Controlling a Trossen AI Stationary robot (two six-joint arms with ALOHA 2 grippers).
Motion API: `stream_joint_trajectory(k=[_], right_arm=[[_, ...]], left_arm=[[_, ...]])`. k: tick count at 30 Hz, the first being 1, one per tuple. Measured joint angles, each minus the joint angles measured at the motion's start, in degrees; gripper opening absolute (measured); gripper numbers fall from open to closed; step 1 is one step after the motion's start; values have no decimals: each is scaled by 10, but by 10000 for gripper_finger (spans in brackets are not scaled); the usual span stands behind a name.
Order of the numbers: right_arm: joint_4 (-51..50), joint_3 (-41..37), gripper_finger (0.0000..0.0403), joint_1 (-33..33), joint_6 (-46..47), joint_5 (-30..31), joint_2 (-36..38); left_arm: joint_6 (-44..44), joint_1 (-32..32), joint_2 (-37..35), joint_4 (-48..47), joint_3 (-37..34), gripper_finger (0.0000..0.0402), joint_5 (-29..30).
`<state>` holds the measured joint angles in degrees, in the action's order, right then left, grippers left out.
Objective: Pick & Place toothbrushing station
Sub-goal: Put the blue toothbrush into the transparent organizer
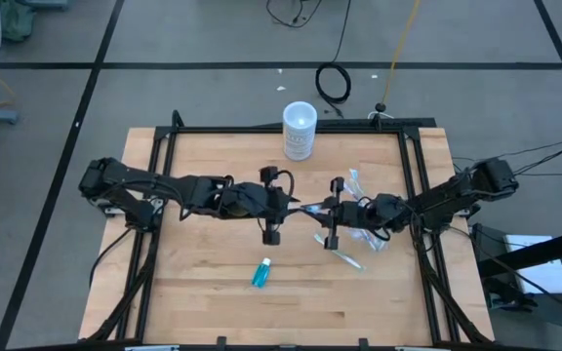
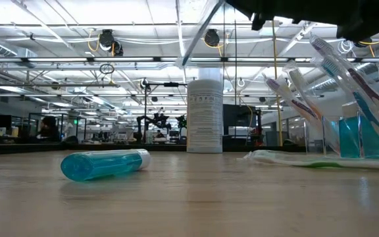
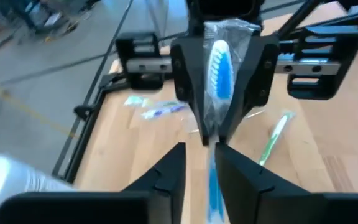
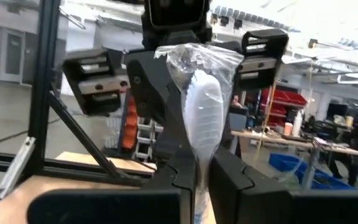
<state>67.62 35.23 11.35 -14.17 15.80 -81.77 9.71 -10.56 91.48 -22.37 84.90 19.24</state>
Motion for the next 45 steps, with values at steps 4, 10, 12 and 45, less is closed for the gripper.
stream_joint_trajectory(k=[4,10,12,45], right_arm=[[-53,4,17,2,25,21,29],[-335,69,17,40,65,54,113],[-407,97,17,60,73,55,122],[-1034,182,18,-12,429,210,271]], left_arm=[[-41,0,-5,-67,0,112,69],[-92,11,-53,-200,0,104,84],[-98,17,-72,-224,0,99,74],[-114,119,-119,-241,0,99,72]])
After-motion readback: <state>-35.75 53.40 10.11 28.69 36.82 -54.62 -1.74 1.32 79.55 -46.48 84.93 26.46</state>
